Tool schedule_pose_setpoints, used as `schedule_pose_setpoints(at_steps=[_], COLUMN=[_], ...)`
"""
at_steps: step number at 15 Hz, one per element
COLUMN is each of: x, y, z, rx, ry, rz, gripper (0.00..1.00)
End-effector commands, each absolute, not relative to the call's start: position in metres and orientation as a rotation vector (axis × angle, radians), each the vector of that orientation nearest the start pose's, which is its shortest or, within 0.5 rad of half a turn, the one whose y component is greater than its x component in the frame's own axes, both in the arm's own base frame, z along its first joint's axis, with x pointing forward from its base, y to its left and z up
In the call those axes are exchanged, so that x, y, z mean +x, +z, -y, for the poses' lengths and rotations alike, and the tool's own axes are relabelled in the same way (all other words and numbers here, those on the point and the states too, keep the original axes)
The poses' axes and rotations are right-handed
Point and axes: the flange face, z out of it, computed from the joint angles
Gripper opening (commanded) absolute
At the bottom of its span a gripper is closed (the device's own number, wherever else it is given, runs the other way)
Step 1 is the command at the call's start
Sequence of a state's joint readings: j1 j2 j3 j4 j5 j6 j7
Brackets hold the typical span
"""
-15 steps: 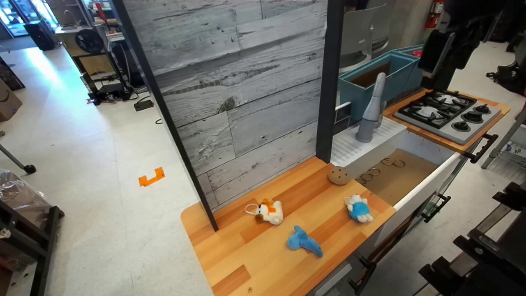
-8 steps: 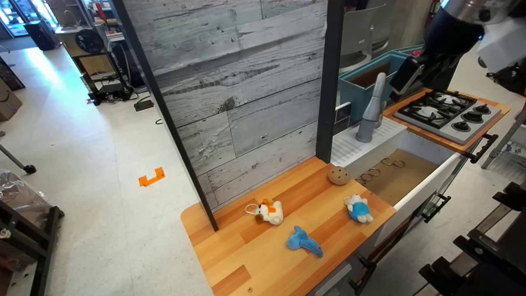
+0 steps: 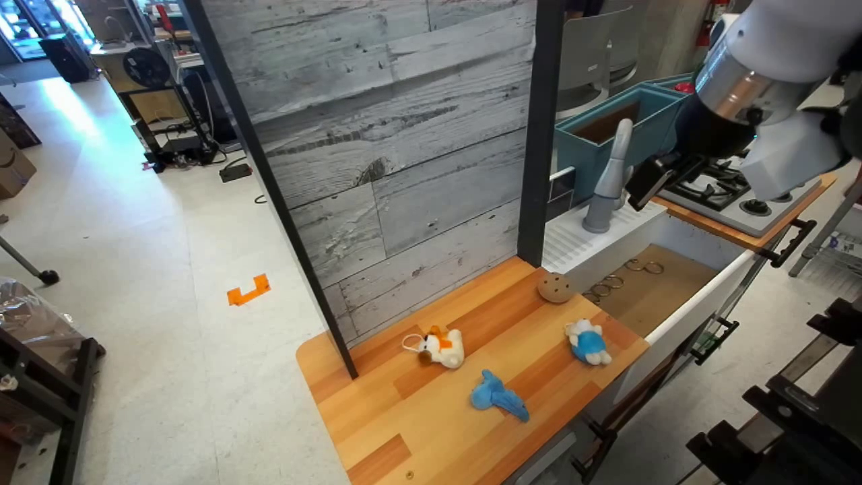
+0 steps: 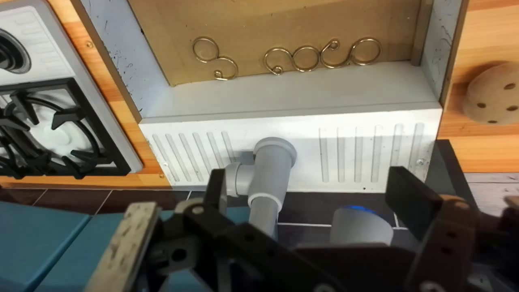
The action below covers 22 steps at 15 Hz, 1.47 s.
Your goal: Slide the spout to the left
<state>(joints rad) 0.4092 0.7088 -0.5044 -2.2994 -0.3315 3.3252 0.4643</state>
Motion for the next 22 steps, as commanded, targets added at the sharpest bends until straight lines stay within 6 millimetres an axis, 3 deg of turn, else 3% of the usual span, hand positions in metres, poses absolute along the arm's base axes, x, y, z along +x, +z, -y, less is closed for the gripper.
schedule_pose_setpoints(at_steps=[1, 10, 22], x=[0.532, 0.550, 0.574], y=[0.087, 0.072, 0.071], z=[0.015, -0.029, -0.038], rx=[-3.308, -3.251, -3.243], ry=[-0.688, -0.794, -0.954], rz=[-0.095, 0.018, 0.235], gripper=[1.00, 1.00, 1.00])
